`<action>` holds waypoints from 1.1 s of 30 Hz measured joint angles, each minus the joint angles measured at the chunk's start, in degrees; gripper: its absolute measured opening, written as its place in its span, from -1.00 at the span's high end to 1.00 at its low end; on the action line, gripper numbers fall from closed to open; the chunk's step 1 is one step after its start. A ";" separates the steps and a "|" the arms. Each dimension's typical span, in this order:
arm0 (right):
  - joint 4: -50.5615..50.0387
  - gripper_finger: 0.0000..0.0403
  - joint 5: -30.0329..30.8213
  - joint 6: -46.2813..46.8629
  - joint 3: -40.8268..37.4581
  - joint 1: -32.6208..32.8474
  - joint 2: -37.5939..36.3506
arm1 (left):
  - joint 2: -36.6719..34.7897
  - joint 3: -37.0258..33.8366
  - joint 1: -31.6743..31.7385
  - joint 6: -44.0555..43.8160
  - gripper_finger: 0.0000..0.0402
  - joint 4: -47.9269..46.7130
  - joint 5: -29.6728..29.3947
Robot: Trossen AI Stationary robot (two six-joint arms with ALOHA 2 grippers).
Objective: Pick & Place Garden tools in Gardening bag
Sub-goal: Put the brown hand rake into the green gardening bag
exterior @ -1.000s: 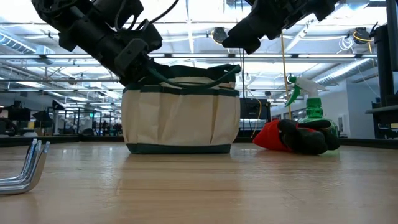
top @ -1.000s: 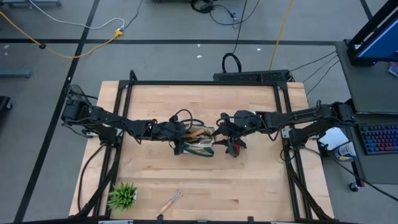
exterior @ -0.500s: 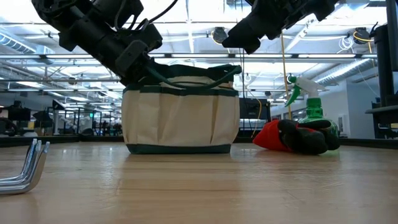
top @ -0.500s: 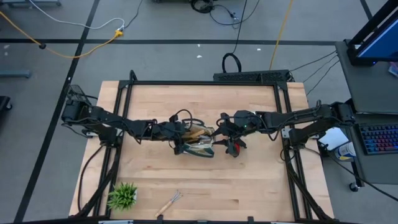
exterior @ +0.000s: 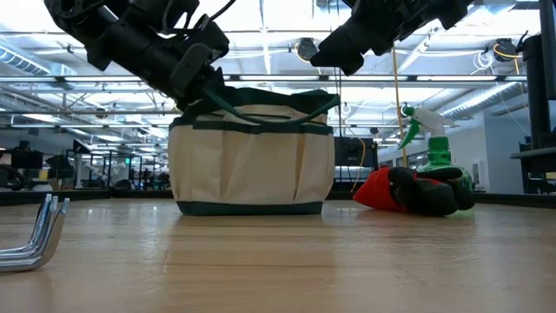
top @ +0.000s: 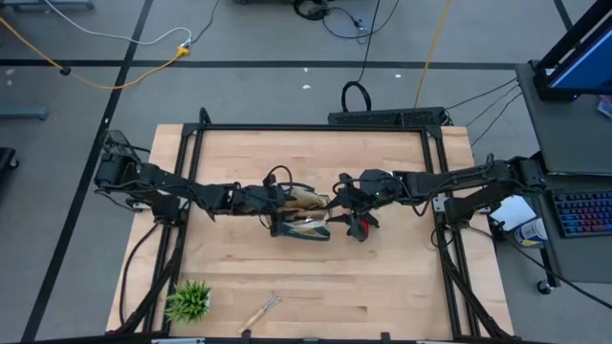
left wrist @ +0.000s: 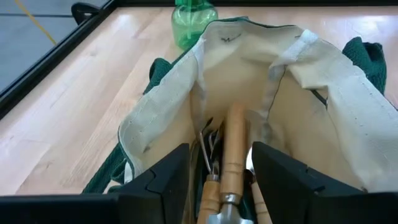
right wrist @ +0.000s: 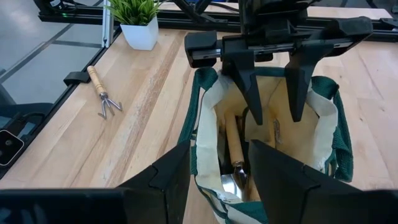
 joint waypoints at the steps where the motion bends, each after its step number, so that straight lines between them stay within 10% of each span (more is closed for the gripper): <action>1: 0.02 0.23 0.00 0.00 0.00 0.00 0.00 | 0.00 0.00 0.00 -0.04 0.12 0.01 0.00; 33: 0.02 0.23 0.00 0.17 0.00 0.00 0.02 | -9.38 0.09 -5.10 -2.05 0.12 1.54 -0.03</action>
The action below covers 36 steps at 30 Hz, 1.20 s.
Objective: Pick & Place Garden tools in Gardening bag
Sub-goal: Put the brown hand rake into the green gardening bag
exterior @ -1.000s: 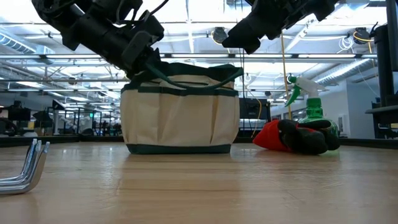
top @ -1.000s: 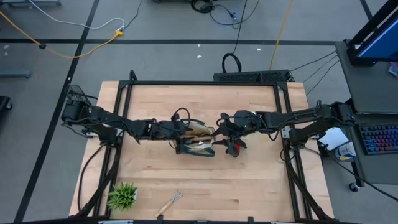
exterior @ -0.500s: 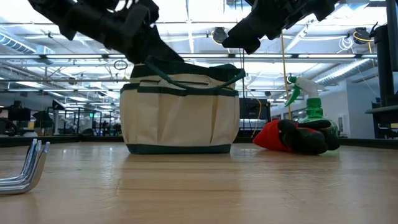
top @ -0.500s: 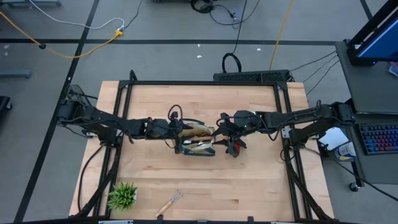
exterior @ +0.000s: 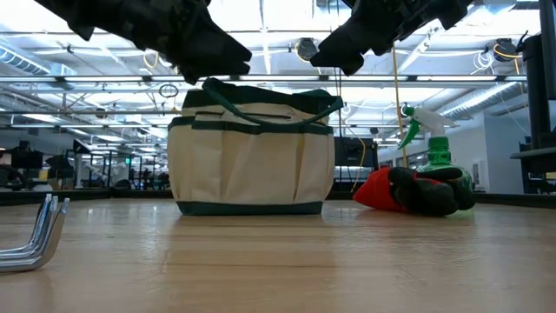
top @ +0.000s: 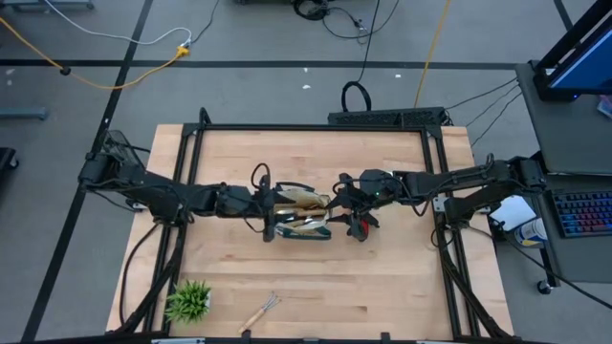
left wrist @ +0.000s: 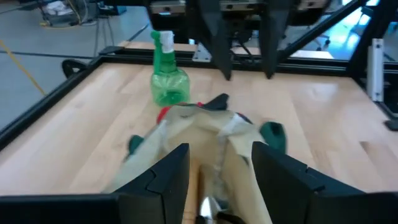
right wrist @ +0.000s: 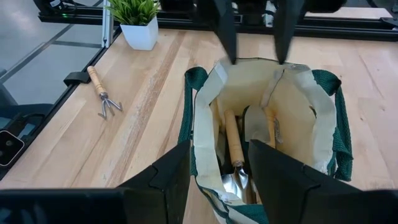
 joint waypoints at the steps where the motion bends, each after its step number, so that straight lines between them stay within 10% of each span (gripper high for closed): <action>1: 0.00 0.23 0.00 0.00 0.00 0.01 0.00 | 0.02 0.00 -0.47 -0.39 0.12 -0.08 0.03; 36: 0.00 0.23 0.00 0.01 0.00 0.01 0.00 | 0.02 0.00 -14.22 -19.76 0.12 -5.95 0.04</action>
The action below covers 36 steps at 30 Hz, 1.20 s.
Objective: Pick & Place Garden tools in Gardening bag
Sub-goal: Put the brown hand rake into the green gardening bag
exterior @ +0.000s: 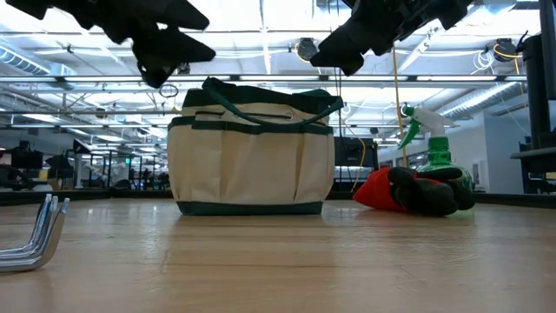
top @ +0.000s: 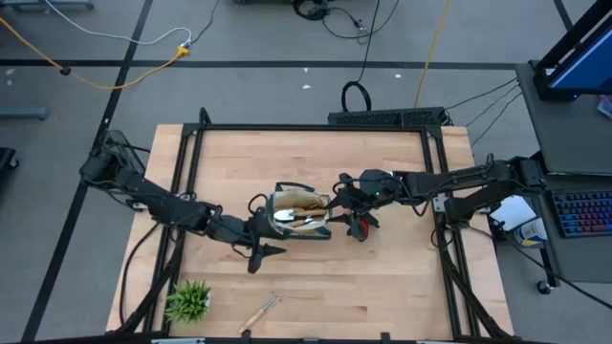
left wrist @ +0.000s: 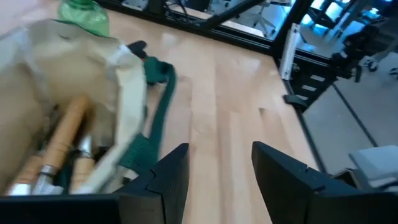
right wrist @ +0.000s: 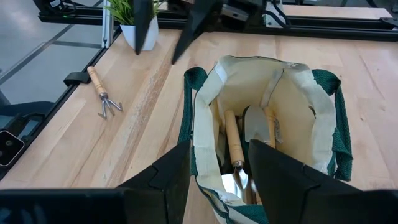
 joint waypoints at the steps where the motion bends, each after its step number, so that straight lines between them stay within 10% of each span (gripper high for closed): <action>1: 0.00 0.23 0.00 -0.03 0.00 0.00 0.00 | 0.00 0.00 -0.52 -0.74 0.12 0.01 0.01; 36: 1.29 0.23 0.00 -0.21 0.00 -0.01 0.00 | 0.07 0.00 -11.31 -22.89 0.12 -7.23 1.28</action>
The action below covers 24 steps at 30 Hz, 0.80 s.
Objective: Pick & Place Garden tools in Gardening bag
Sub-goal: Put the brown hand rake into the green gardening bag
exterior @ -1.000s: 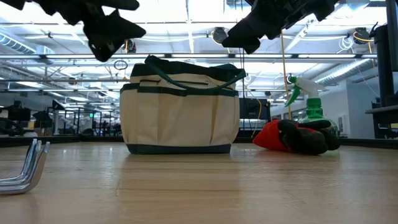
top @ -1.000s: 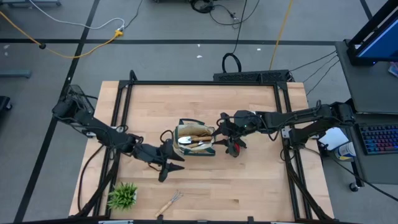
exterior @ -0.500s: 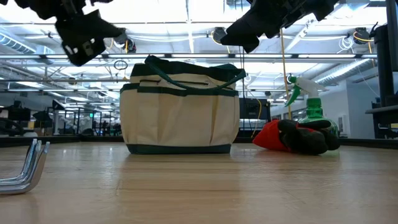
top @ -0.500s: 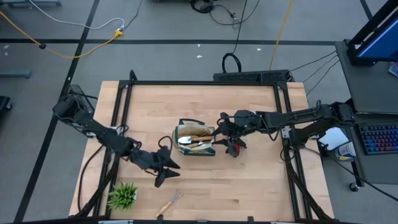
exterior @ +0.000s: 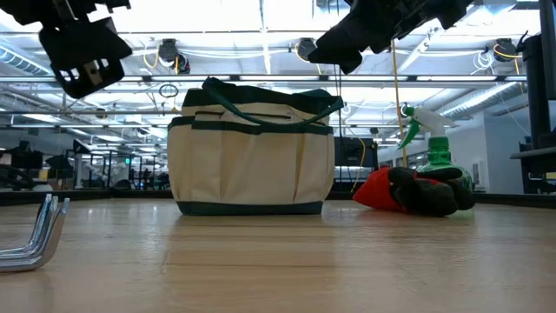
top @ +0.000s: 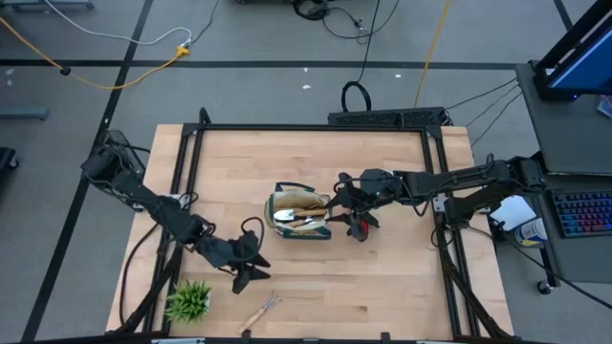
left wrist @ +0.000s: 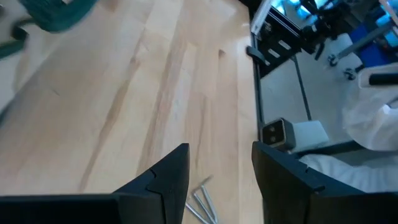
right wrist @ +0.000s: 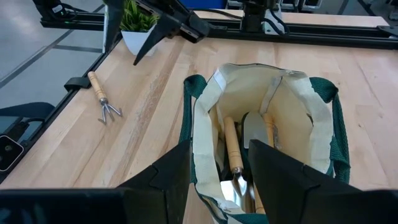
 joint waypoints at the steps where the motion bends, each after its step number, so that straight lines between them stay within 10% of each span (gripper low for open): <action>1: 0.00 0.23 0.00 0.00 0.00 0.02 0.00 | 0.00 0.00 -0.17 0.02 0.12 0.00 0.64; 24: 0.00 0.23 -0.01 0.00 0.00 0.02 0.00 | 1.58 0.00 -4.75 -3.82 0.12 -0.50 1.41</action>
